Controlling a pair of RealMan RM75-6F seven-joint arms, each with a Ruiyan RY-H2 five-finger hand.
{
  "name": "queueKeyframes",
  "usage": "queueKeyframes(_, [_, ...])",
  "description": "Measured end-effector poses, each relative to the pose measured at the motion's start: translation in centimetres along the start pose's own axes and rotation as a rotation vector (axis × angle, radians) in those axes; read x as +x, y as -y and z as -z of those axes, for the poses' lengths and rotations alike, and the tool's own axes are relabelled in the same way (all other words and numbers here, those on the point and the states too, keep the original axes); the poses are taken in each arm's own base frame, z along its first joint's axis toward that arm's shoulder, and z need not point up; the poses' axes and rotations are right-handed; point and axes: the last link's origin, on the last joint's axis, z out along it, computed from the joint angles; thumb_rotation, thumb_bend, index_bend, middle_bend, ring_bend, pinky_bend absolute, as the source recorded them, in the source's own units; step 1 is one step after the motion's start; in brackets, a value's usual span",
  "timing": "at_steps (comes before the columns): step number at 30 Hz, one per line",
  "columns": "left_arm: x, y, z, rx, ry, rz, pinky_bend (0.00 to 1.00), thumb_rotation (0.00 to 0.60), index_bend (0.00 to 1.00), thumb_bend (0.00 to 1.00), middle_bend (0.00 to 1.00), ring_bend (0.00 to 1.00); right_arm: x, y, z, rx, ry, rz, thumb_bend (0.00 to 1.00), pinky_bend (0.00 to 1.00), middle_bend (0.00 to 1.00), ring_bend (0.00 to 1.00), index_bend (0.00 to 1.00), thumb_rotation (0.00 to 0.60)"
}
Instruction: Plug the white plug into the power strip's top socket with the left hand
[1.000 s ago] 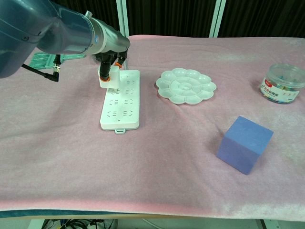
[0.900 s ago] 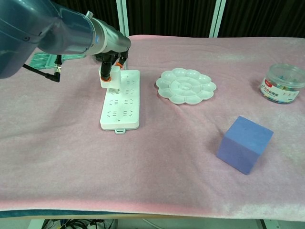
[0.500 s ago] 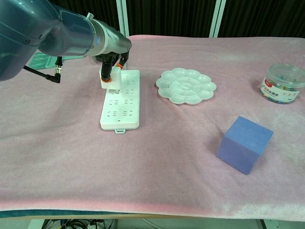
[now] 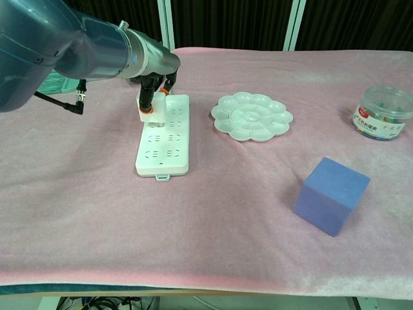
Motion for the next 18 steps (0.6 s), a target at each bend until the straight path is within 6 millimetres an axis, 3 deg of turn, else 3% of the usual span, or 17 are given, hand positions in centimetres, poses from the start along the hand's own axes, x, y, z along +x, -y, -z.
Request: queueKeyframes(18, [-0.05, 0.12, -0.02, 0.012, -0.002, -0.015, 0.26, 0.6, 0.61, 0.54, 0.59, 0.21, -0.02, 0.02, -0.01, 0.002, 0.001, -0.001, 0.19, 0.11, 0.02, 0.15, 0.0, 0.6])
